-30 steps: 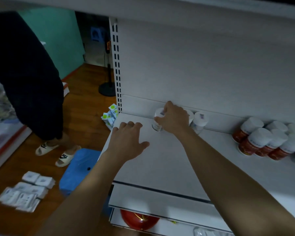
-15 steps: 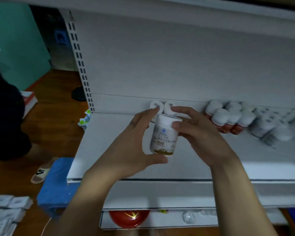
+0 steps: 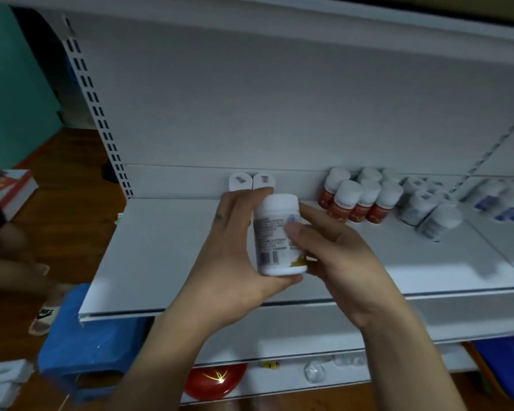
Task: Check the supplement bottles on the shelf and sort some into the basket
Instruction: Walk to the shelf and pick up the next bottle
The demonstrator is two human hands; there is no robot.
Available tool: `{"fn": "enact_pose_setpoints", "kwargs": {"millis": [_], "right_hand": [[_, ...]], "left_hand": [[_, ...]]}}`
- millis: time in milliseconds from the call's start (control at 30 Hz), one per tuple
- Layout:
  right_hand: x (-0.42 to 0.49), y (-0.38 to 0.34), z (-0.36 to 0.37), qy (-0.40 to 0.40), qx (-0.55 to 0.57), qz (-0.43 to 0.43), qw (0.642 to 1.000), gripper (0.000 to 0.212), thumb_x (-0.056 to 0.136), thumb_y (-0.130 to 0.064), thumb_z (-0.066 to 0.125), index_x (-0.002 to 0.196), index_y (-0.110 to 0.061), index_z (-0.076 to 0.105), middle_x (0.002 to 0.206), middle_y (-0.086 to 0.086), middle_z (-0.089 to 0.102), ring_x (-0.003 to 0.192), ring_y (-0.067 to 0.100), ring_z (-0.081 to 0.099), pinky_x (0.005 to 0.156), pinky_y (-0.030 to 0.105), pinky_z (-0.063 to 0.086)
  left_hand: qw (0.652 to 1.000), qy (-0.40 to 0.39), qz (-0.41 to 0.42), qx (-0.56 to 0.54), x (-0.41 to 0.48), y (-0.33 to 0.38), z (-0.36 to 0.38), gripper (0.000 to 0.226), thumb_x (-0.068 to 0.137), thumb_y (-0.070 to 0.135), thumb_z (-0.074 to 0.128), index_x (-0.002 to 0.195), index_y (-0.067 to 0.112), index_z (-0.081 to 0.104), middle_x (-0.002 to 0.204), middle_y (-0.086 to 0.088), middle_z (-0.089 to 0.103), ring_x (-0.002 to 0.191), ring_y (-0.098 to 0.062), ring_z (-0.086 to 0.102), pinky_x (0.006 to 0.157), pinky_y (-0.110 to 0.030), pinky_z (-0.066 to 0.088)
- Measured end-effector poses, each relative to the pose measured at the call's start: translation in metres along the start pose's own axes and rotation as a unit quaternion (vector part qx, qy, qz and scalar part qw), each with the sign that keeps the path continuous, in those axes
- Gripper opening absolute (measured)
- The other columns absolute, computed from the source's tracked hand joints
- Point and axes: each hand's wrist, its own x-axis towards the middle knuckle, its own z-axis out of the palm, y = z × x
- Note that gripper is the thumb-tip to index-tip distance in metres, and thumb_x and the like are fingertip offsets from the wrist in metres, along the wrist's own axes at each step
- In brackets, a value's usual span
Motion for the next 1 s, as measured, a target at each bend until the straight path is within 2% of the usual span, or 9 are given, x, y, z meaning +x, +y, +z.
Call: {"fn": "enact_pose_setpoints", "kwargs": {"millis": [133,200,267,400,433,567,700,833,1000], "right_hand": [[-0.013,0.002,-0.015,-0.013,-0.001,-0.008,1.000,0.046,0.072,-0.027,0.074,0.117,-0.024,0.068,0.108,0.015,0.071,0.100,0.034,0.068,0.086,0.045,0.052],[-0.020,0.001,-0.027,-0.031,0.035,-0.006,0.999,0.050,0.071,-0.023,0.074,0.120,-0.019,0.065,0.104,0.016,0.071,0.092,0.030,0.067,0.080,0.038,0.052],[-0.026,-0.001,-0.038,-0.045,0.072,-0.010,0.996,0.050,0.074,-0.015,0.068,0.123,-0.013,0.060,0.090,0.008,0.073,0.080,0.018,0.068,0.071,0.028,0.053],[-0.036,-0.003,-0.058,-0.068,0.089,-0.021,0.993,0.050,0.075,-0.009,0.059,0.125,-0.009,0.054,0.061,-0.006,0.067,0.069,0.008,0.066,0.071,0.024,0.052],[-0.038,-0.005,-0.063,-0.078,0.094,-0.023,0.992,0.051,0.075,-0.009,0.061,0.126,-0.009,0.054,0.064,-0.005,0.068,0.073,0.010,0.067,0.074,0.026,0.053],[-0.046,-0.006,-0.082,-0.115,0.121,-0.020,0.986,0.051,0.068,-0.019,0.070,0.119,-0.016,0.064,0.106,0.013,0.072,0.097,0.025,0.067,0.086,0.036,0.053],[-0.051,-0.007,-0.096,-0.138,0.133,-0.014,0.981,0.051,0.071,-0.019,0.067,0.121,-0.015,0.064,0.113,0.012,0.070,0.104,0.027,0.065,0.091,0.041,0.051],[-0.054,-0.001,-0.103,-0.153,0.144,0.009,0.978,0.054,0.075,-0.015,0.065,0.128,-0.010,0.059,0.117,0.018,0.067,0.106,0.033,0.063,0.085,0.041,0.053],[-0.055,0.008,-0.103,-0.208,0.182,0.030,0.961,0.057,0.077,-0.020,0.061,0.132,-0.004,0.055,0.127,0.027,0.060,0.116,0.041,0.057,0.097,0.049,0.048]], "left_hand": [[0.998,0.021,0.057,0.027,-0.006,0.011,0.012,0.099,0.055,0.042,0.090,0.139,0.040,0.036,0.131,0.021,0.032,0.126,0.003,0.039,0.100,-0.014,0.041],[0.997,0.017,0.069,0.043,-0.010,0.019,0.018,0.103,0.055,0.047,0.089,0.141,0.044,0.032,0.135,0.020,0.031,0.129,-0.001,0.037,0.102,-0.016,0.039],[0.997,0.014,0.061,0.037,-0.012,0.027,0.026,0.105,0.054,0.048,0.089,0.141,0.043,0.030,0.138,0.018,0.033,0.131,-0.002,0.037,0.102,-0.016,0.039],[0.998,0.014,0.058,0.029,-0.014,0.045,0.045,0.097,0.055,0.043,0.091,0.132,0.044,0.031,0.133,0.021,0.036,0.125,0.000,0.041,0.098,-0.015,0.040],[0.998,0.016,0.062,0.030,-0.014,0.050,0.049,0.097,0.055,0.040,0.092,0.131,0.044,0.031,0.132,0.020,0.037,0.124,0.000,0.041,0.098,-0.014,0.039],[0.995,0.022,0.083,0.042,-0.017,0.066,0.064,0.099,0.054,0.034,0.093,0.129,0.052,0.030,0.130,0.018,0.035,0.123,0.006,0.040,0.095,-0.003,0.033],[0.995,0.029,0.077,0.060,-0.022,0.079,0.077,0.099,0.054,0.036,0.093,0.131,0.050,0.032,0.129,0.012,0.034,0.123,0.004,0.039,0.096,-0.002,0.030],[0.995,0.038,0.060,0.070,-0.030,0.085,0.087,0.101,0.055,0.036,0.093,0.134,0.049,0.032,0.129,0.011,0.033,0.124,0.000,0.038,0.097,-0.003,0.030],[0.996,0.047,0.022,0.070,-0.043,0.086,0.095,0.102,0.056,0.037,0.092,0.138,0.049,0.033,0.129,0.015,0.032,0.121,0.000,0.040,0.092,0.000,0.033]]}}
